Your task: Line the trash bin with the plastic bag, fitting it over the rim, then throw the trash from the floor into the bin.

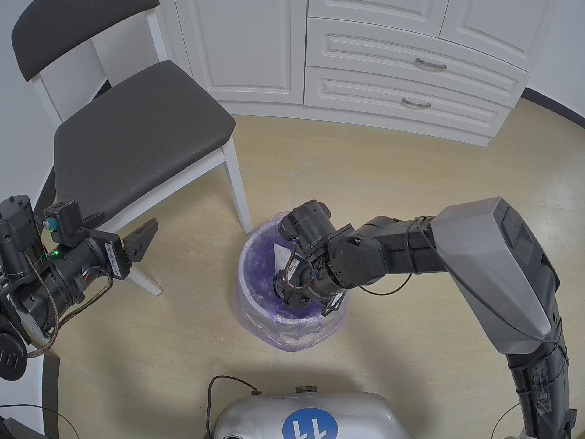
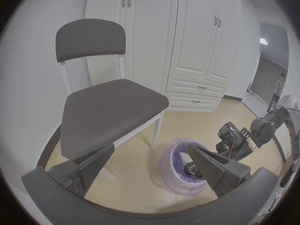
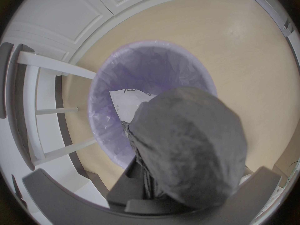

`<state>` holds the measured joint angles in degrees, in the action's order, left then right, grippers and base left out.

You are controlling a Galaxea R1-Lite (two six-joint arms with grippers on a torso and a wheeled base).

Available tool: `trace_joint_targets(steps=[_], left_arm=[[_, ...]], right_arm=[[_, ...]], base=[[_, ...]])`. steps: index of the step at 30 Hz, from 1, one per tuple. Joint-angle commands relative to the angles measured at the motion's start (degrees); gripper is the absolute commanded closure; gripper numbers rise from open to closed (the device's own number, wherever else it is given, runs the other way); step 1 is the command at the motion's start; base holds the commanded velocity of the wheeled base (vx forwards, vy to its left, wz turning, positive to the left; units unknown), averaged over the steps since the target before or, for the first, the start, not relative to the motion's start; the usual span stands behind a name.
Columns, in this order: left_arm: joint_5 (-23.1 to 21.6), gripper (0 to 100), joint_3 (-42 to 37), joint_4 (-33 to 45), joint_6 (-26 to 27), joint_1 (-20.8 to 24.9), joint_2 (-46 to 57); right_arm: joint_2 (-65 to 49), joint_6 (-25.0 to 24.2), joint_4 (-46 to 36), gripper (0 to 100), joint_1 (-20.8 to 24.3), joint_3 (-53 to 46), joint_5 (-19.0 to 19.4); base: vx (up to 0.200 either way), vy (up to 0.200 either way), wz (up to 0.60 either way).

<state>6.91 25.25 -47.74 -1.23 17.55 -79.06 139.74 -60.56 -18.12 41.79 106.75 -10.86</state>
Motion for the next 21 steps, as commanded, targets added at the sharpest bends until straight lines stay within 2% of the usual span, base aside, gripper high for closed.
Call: trace_joint_targets(steps=[1, 12, 21], left_arm=[[0.03, 0, -0.11, -0.07, -0.09, 0.02, 0.04], [-0.06, 0, -0.11, -0.07, -0.09, -0.06, 0.04], [-0.06, 0, 0.15, -0.07, 0.0, -1.03, -0.05]], right_arm=[[0.8, 0.01, -0.08, 100, 0.84, -0.32, 0.05], [0.01, 0.09, -0.08, 100, 5.58, -3.48, 0.05], [-1.23, 0.09, 0.36, 100, 4.7, -3.66, -0.21]], base=[[0.0, 0.0, 0.0], [0.0, 0.0, 0.0], [0.0, 0.0, 0.0]])
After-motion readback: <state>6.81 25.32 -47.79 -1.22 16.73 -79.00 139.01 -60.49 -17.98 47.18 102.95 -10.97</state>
